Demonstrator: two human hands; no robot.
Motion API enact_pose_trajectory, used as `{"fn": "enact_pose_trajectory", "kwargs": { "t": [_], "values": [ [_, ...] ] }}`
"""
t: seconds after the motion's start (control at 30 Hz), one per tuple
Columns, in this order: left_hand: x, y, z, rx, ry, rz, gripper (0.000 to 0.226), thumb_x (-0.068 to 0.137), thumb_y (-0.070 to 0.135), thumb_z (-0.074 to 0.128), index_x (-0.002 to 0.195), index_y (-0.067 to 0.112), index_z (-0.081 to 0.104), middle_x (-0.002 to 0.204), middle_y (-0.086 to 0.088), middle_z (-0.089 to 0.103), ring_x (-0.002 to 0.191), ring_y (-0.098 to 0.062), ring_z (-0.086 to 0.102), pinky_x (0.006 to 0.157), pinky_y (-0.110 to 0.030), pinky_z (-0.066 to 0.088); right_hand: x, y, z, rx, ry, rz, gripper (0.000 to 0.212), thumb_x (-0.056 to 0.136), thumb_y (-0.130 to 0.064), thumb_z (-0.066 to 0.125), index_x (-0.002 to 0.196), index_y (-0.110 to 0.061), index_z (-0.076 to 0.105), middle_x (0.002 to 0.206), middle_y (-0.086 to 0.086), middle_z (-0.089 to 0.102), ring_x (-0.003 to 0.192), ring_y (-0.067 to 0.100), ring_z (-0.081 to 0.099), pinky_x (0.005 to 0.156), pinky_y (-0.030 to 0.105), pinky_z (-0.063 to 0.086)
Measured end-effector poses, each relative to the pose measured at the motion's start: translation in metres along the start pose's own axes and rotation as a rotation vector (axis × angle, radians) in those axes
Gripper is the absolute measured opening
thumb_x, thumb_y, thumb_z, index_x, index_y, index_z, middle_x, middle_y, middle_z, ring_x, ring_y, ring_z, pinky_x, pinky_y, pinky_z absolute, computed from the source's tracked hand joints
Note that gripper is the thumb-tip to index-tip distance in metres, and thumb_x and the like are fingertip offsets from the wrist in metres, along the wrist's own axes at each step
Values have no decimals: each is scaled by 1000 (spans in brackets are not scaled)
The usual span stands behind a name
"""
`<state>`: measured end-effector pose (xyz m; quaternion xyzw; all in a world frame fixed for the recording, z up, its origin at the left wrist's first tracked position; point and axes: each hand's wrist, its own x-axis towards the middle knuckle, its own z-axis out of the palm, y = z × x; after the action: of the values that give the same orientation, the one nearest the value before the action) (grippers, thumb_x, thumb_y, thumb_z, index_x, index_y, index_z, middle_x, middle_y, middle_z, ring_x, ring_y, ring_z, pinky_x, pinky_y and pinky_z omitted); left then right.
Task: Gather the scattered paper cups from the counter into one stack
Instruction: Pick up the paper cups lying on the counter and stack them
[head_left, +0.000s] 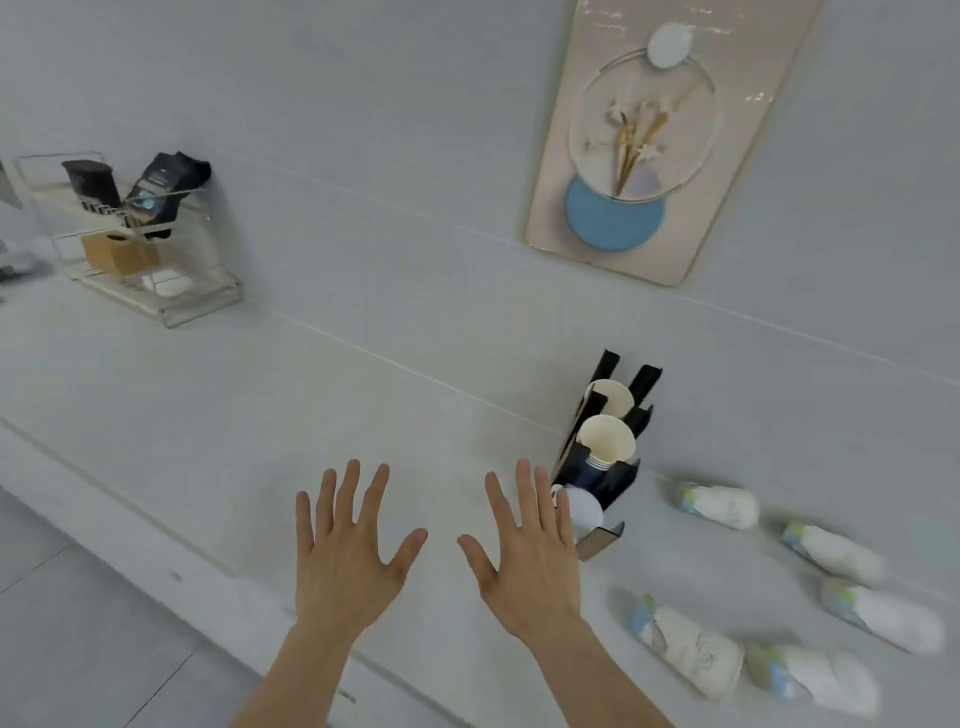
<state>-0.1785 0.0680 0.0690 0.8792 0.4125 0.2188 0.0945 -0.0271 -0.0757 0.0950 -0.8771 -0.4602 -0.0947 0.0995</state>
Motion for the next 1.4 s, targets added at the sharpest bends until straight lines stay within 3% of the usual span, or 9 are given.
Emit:
{"fn": "enact_pose_trajectory", "kwargs": {
  "t": [0.43, 0.57, 0.73, 0.9, 1.03, 1.17, 1.23, 1.3, 1.4],
  "values": [
    [-2, 248, 65, -269, -74, 485, 78, 88, 65, 51, 154, 25, 36, 162, 0, 32, 151, -24, 28, 124, -49, 20, -80, 227, -18, -24, 69, 421, 62, 101, -51, 34, 154, -20, 43, 164, 18, 35, 153, 36, 30, 120, 48, 16],
    [-23, 307, 99, -276, -193, 594, 80, 88, 66, 51, 156, 30, 28, 164, 4, 27, 153, -21, 20, 122, -47, 26, -113, 287, -10, -3, 39, 587, 63, 98, -50, 33, 153, -20, 43, 163, 17, 37, 152, 37, 33, 120, 45, 16],
    [-46, 346, 152, -205, -368, 705, 84, 85, 72, 48, 157, 34, 24, 165, 8, 23, 154, -22, 19, 124, -39, 6, -145, 349, 5, 44, -7, 766, 64, 89, -41, 66, 148, -19, 51, 159, 18, 44, 148, 38, 40, 118, 51, 38],
    [-61, 360, 184, -106, -591, 700, 102, 73, 78, 51, 154, 47, -3, 167, 13, 6, 156, -17, 0, 125, -37, -7, -160, 393, 10, 164, -136, 916, 67, 100, -43, 48, 160, -24, 26, 170, 13, 19, 159, 32, 12, 125, 43, 20],
    [-67, 360, 199, 16, -768, 674, 123, 59, 75, 64, 155, 45, -7, 167, 16, -2, 156, -16, -7, 126, -42, -7, -164, 414, 22, 365, -119, 1141, 77, 98, -49, 52, 161, -23, 17, 167, 15, 21, 154, 33, 22, 117, 47, 34],
    [-73, 356, 214, 87, -815, 643, 119, 69, 43, 80, 158, 40, 1, 167, 12, 6, 156, -19, 2, 126, -42, -6, -155, 424, 35, 746, -27, 1480, 81, 90, -57, 61, 156, -22, 30, 149, 20, 38, 118, 39, 54, 97, 44, 48],
    [-78, 350, 225, 64, -778, 650, 112, 64, 33, 84, 156, 38, 21, 162, 9, 27, 152, -20, 24, 124, -39, -2, -153, 424, 40, 853, 19, 1559, 69, 88, -54, 67, 142, -18, 44, 133, 18, 50, 97, 32, 53, 85, 38, 46],
    [-81, 344, 233, 43, -760, 662, 105, 49, 34, 88, 144, 36, 44, 143, 11, 52, 137, -19, 48, 118, -35, 6, -150, 424, 48, 898, 97, 1605, 56, 85, -47, 73, 126, -14, 54, 117, 15, 61, 97, 32, 56, 87, 43, 52],
    [-79, 347, 237, -51, -674, 595, 91, 58, 39, 81, 141, 37, 44, 136, 17, 52, 131, -15, 48, 118, -35, 21, -144, 424, 53, 1028, 249, 1628, 42, 83, -36, 79, 111, -12, 59, 98, 6, 67, 98, 36, 65, 91, 53, 57]
  ]
}}
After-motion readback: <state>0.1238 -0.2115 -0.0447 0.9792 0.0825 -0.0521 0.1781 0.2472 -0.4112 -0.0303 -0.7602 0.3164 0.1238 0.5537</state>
